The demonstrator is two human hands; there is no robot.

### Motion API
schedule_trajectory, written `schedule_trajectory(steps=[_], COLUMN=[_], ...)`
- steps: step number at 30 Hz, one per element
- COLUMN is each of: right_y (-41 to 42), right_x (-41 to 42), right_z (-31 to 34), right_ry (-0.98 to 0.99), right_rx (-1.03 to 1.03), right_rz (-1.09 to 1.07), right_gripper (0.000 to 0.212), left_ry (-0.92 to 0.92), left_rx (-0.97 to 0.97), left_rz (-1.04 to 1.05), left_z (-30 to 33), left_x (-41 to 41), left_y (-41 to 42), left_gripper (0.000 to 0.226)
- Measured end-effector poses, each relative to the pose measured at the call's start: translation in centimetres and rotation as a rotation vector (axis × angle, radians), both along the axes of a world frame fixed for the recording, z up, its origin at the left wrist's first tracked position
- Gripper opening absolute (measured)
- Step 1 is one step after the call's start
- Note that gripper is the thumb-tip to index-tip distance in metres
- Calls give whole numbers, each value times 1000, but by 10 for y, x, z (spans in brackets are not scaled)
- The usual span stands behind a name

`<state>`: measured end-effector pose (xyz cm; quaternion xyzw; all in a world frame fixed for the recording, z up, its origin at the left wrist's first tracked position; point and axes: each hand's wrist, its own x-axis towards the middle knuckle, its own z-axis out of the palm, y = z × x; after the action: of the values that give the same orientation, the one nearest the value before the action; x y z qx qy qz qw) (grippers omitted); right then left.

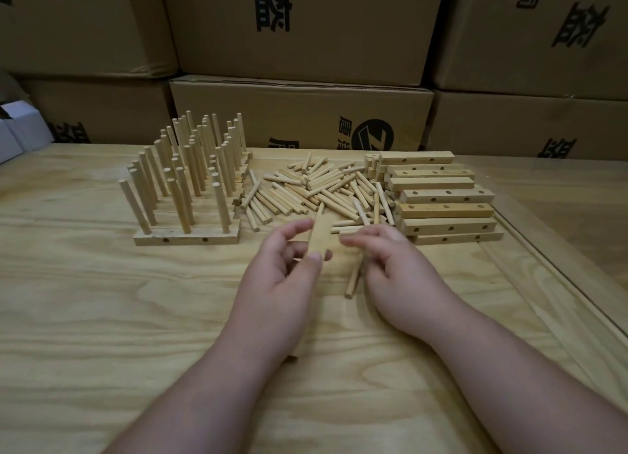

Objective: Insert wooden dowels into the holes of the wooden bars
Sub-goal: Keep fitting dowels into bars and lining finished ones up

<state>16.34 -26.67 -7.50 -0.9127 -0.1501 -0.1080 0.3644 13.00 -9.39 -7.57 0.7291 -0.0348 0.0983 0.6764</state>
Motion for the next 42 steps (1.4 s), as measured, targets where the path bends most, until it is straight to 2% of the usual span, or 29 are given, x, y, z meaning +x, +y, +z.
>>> schedule_trajectory(steps=[3, 8, 10, 13, 17, 23, 26, 31, 36, 42], right_y=[-1, -1, -1, -2, -5, -2, -1, 3, 0, -2], right_x=[-2, -2, 0, 2, 4, -5, -10, -12, -10, -6], right_z=[-2, -4, -6, -5, -2, 4, 5, 8, 8, 6], right_ry=[41, -1, -23, -75, -154, -288, -345, -411, -396, -343], right_rx=[-212, -187, -183, -97, 130, 497, 506, 542, 558, 598], right_rz=[83, 65, 26, -32, -138, -93, -45, -20, -47, -93], right_gripper=[41, 11, 6, 6, 11, 8, 3, 11, 1, 8], left_ry=[5, 34, 30, -7, -31, 189, 275, 259, 309, 312], left_rx=[-53, -73, -48, -81, -227, -622, -672, -613, -717, -760], left_rz=[79, 50, 38, 48, 34, -128, -140, -152, -257, -331], left_z=[-1, -1, 0, 0, 5, 9, 9, 7, 8, 8], left_x=[4, 5, 4, 3, 0, 3, 6, 6, 6, 5], left_y=[2, 1, 0, 1, 4, -2, -2, -1, 2, 6], left_gripper=[29, 39, 43, 34, 24, 32, 28, 28, 42, 56])
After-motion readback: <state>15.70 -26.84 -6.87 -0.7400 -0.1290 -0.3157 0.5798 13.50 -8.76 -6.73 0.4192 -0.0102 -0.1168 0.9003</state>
